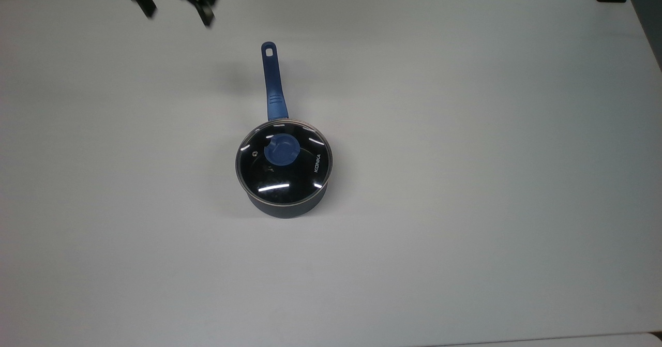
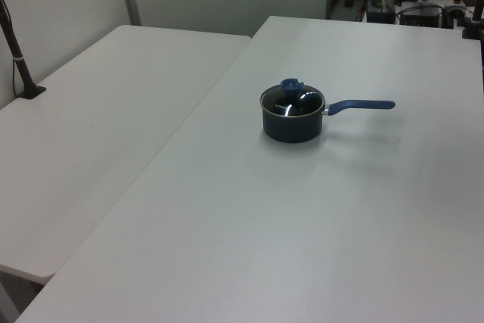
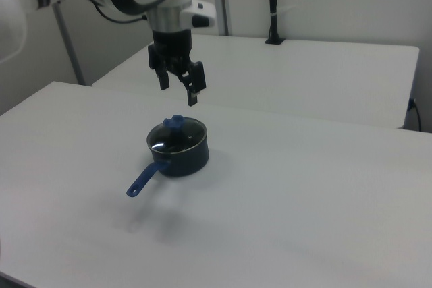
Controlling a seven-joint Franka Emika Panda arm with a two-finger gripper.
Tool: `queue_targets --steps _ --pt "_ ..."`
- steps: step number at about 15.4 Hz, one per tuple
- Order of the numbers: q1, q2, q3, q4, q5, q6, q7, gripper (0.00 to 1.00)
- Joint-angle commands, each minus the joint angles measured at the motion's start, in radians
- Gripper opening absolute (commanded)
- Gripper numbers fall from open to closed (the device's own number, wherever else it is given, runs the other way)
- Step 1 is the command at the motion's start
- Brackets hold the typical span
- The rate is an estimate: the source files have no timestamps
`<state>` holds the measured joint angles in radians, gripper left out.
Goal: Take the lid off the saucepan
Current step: 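Move the gripper down over the blue knob of the glass lid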
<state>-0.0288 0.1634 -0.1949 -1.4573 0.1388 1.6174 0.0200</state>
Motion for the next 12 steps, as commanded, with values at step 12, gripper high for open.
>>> queue_targets --steps 12 --pt "0.184 0.234 -0.006 -0.049 0.028 0.378 0.273 1.00"
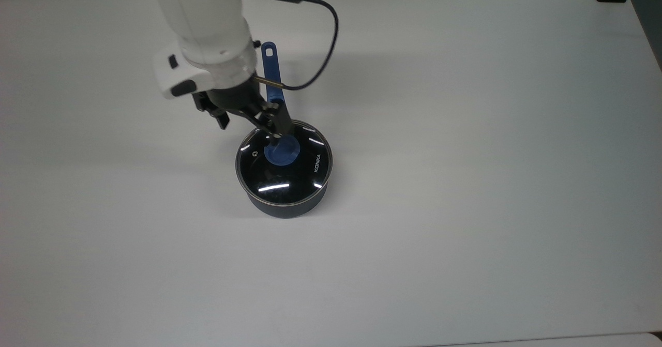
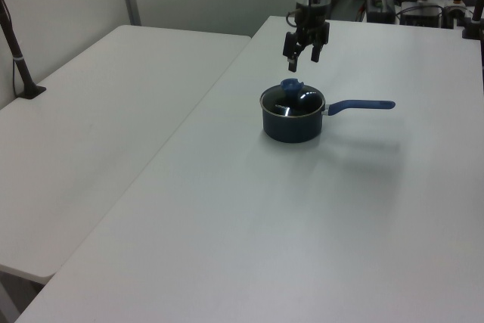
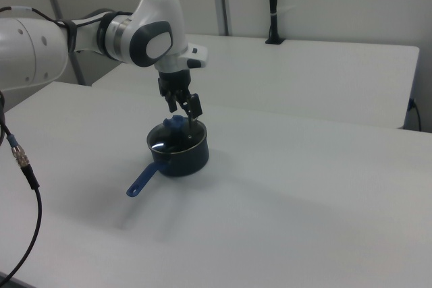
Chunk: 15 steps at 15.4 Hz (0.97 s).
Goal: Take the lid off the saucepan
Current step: 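Move the gripper down over the blue knob of the glass lid, then lower the open gripper around the blue lid knob and close it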
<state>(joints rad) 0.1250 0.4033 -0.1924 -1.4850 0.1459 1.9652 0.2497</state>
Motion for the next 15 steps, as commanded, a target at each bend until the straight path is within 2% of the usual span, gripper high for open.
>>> queue_targets --steps 1,4,10,15 --pt "0.045 -0.001 -0.009 -0.018 0.021 0.034 0.052 1.00" --pt "0.051 0.017 -0.009 -0.015 0.021 0.072 0.072 1.00" --pt "0.110 0.086 -0.009 -0.006 0.003 0.074 0.092 1.00" --pt "0.104 0.086 -0.010 0.008 0.004 0.070 0.094 1.00"
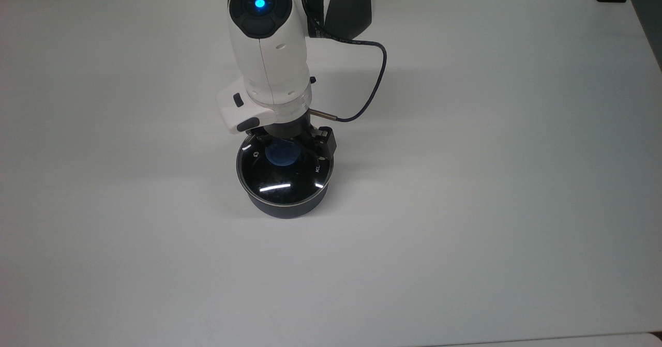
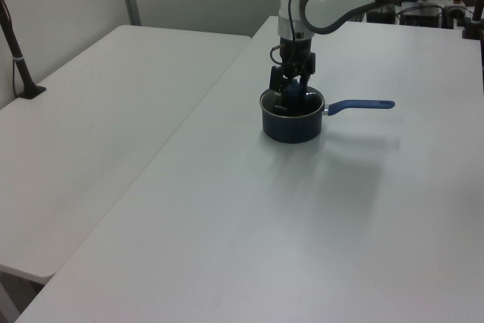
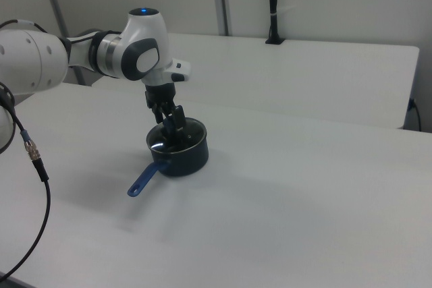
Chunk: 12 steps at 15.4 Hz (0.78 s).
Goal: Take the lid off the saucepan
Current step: 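Lower the open gripper around the blue lid knob and close it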
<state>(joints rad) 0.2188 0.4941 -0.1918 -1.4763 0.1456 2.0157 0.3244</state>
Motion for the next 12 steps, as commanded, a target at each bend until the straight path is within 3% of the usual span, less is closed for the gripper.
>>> queue_targets --steps 1,6,12 --pt "0.008 -0.006 -0.011 -0.001 0.006 0.020 0.019 1.00" --pt "0.010 -0.011 -0.018 0.001 0.003 0.021 0.039 1.00" --pt "0.004 -0.012 -0.021 0.013 0.003 0.021 0.056 0.84"
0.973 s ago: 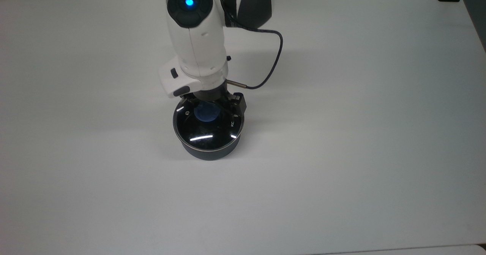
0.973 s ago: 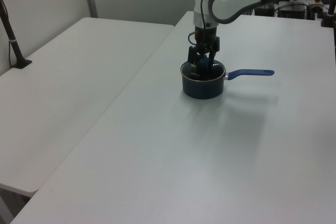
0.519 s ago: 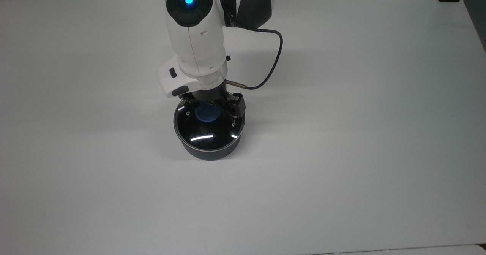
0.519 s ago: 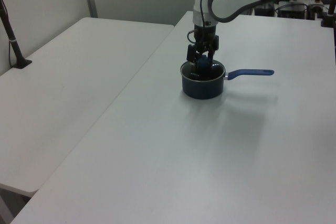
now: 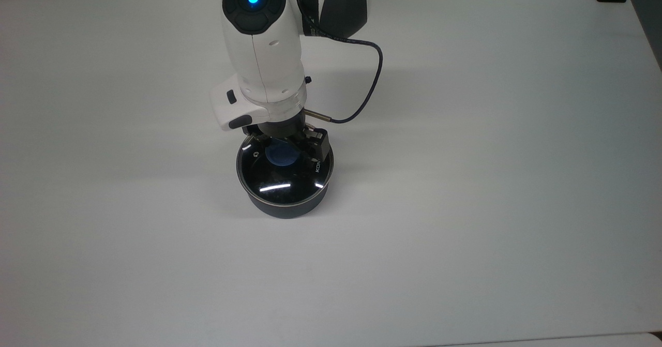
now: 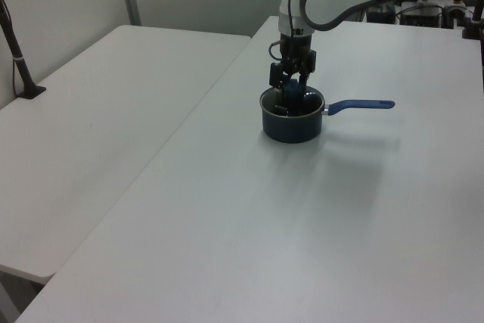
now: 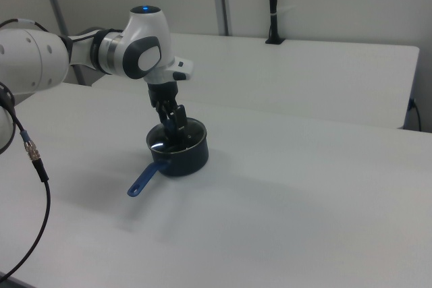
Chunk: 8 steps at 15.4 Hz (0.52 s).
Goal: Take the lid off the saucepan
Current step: 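Lower the open gripper around the blue lid knob and close it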
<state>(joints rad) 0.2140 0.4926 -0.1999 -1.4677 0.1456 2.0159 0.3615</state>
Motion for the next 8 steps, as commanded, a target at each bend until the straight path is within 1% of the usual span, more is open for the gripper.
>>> queue_targets --steps 1,2,3,6,8 --pt "0.008 -0.009 -0.013 0.004 0.003 0.021 0.017 0.81" --pt "0.008 -0.011 -0.013 0.004 0.003 0.021 0.017 0.80" --pt "0.008 -0.011 -0.013 0.004 0.003 0.021 0.017 0.77" --pt "0.008 -0.011 -0.013 0.004 -0.009 0.020 0.014 0.63" --pt "0.010 -0.011 -0.013 0.006 -0.021 0.020 0.016 0.58"
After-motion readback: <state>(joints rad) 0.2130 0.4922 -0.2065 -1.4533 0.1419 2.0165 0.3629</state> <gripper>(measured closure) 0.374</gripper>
